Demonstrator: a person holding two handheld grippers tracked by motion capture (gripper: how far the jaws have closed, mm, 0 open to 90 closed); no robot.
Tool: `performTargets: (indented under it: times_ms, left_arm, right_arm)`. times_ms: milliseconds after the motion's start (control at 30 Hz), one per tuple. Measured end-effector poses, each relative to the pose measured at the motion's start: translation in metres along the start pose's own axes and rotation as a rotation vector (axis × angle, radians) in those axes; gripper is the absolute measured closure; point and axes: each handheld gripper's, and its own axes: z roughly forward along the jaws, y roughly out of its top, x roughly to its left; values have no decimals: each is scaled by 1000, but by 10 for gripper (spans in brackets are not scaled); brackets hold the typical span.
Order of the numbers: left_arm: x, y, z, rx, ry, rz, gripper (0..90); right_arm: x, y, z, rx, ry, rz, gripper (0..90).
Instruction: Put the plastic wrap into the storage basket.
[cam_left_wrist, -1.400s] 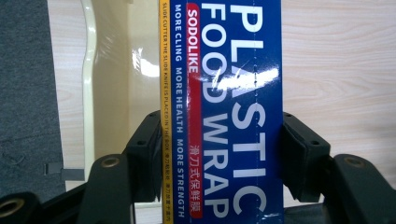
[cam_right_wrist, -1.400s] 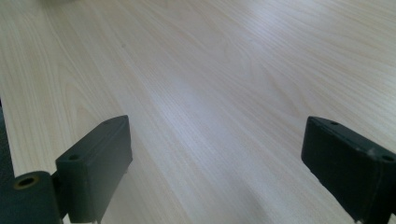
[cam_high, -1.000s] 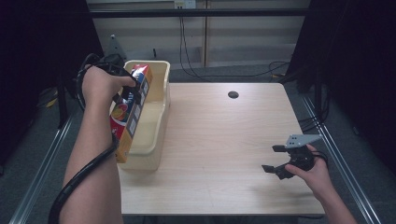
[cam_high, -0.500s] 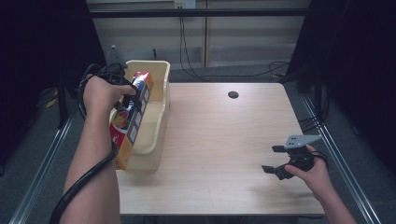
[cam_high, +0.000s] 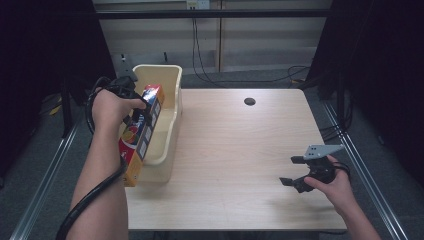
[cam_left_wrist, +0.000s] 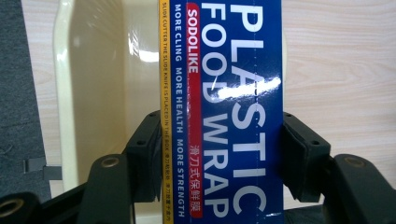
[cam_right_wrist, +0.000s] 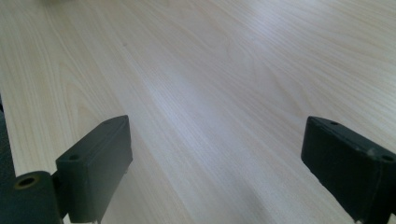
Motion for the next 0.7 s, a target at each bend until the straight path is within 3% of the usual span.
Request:
performTargets:
  times_ms: [700]
  left_arm:
    - [6, 0, 28, 39, -7, -5, 407]
  right_arm:
    - [0, 0, 1, 1, -3, 2, 86]
